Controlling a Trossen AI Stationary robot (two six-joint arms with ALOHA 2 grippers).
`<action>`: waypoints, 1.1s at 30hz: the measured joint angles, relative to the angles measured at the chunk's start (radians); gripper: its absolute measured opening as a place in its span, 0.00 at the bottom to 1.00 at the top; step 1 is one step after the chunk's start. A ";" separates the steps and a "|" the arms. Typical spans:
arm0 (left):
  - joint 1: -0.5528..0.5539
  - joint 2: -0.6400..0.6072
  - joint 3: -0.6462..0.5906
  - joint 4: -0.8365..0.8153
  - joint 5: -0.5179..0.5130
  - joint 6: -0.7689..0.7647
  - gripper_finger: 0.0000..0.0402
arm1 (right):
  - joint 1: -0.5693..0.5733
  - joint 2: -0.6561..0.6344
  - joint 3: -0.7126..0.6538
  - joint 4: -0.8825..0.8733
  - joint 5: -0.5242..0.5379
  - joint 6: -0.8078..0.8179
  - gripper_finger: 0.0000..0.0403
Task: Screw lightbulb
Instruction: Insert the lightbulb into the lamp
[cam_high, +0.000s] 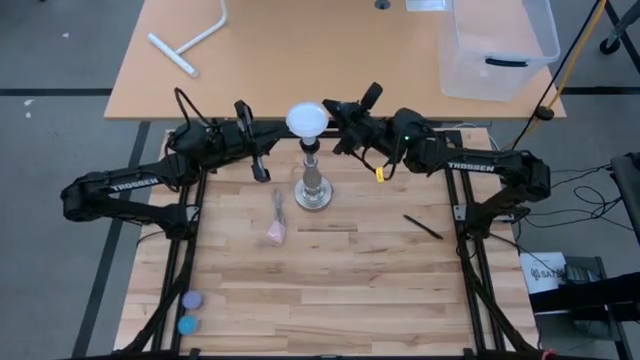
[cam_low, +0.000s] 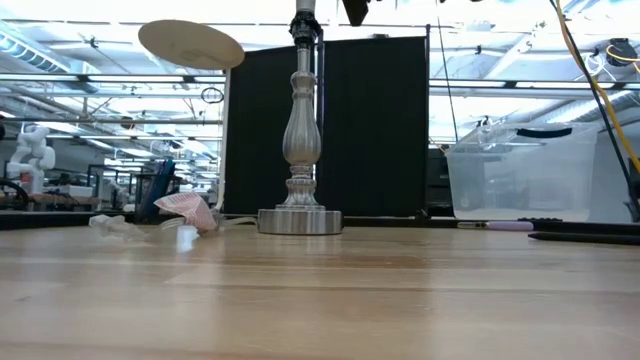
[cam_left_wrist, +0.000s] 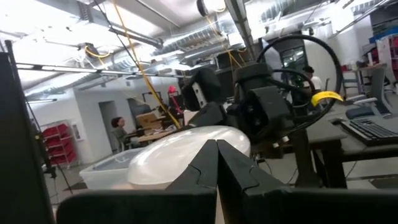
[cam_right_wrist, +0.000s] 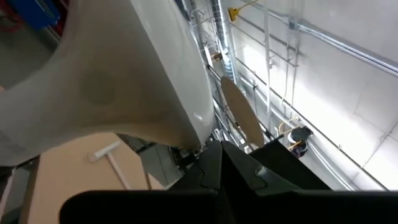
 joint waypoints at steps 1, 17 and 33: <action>0.000 0.000 0.000 0.000 0.000 0.000 0.00 | 0.001 0.003 0.005 -0.003 -0.005 0.000 0.00; 0.049 0.029 0.002 -0.004 -0.023 -0.035 0.00 | 0.079 0.011 0.014 -0.018 0.106 -0.039 0.00; 0.090 0.090 0.000 -0.018 -0.131 -0.037 0.00 | 0.194 0.011 0.015 -0.055 0.158 -0.073 0.00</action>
